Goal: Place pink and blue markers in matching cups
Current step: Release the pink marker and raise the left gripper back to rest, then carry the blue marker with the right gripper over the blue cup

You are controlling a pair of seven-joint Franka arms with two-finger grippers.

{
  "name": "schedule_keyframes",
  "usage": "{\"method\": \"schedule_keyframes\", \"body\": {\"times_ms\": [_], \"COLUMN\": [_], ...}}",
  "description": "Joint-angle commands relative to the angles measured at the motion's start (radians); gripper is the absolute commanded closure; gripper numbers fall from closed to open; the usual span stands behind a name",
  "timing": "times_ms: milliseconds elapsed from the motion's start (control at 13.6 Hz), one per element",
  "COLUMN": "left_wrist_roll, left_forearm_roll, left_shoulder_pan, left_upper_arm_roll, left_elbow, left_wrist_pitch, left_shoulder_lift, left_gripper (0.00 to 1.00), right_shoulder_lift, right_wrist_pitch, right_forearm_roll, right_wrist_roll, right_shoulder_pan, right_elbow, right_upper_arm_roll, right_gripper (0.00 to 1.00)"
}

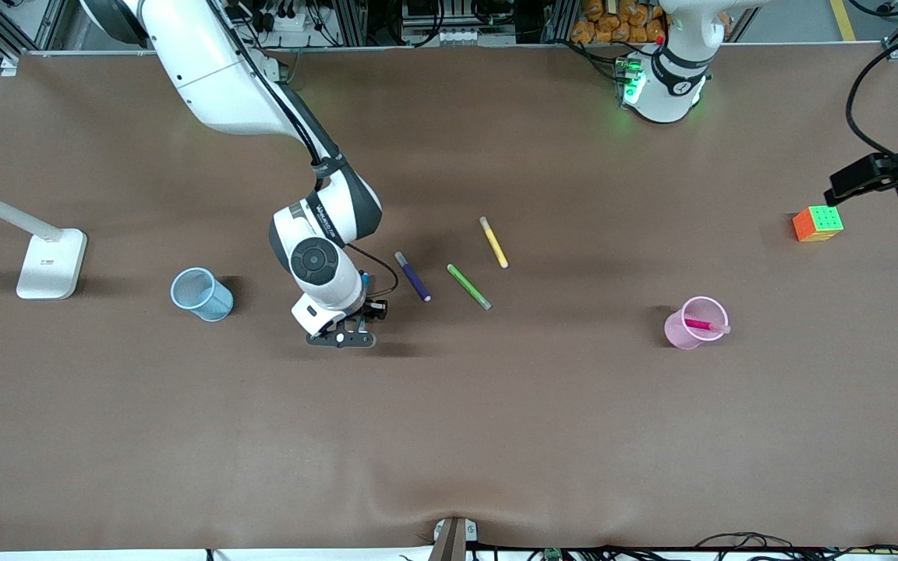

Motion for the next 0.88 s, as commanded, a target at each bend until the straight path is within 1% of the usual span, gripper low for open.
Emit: {"method": "schedule_keyframes", "body": {"times_ms": [0, 74, 588, 809], "left_wrist_roll": [0.017, 0.025, 0.048, 0.056], "left_forearm_roll": [-0.012, -0.012, -0.009, -0.007], "left_shoulder_pan": [-0.163, -0.199, -0.199, -0.198], "left_upper_arm_roll": [0.155, 0.193, 0.194, 0.195], "left_elbow": [-0.09, -0.091, -0.081, -0.077], "left_wrist_pitch": [0.05, 0.053, 0.061, 0.059], "left_shoulder_lift": [-0.071, -0.068, -0.054, -0.054], "left_gripper": [0.0, 0.0, 0.0, 0.0], "right_shoulder_lift": [-0.032, -0.034, -0.066, -0.092], "right_wrist_pitch": [-0.007, -0.007, -0.015, -0.016], "right_forearm_roll": [0.004, 0.004, 0.004, 0.004], "right_wrist_roll": [-0.036, -0.037, -0.161, -0.252], "right_shoulder_pan": [-0.014, -0.017, -0.049, -0.077], "right_elbow": [-0.012, -0.01, -0.006, -0.006], "right_upper_arm_roll": [0.008, 0.008, 0.008, 0.007], "right_gripper": [1.0, 1.0, 1.0, 1.0]}}
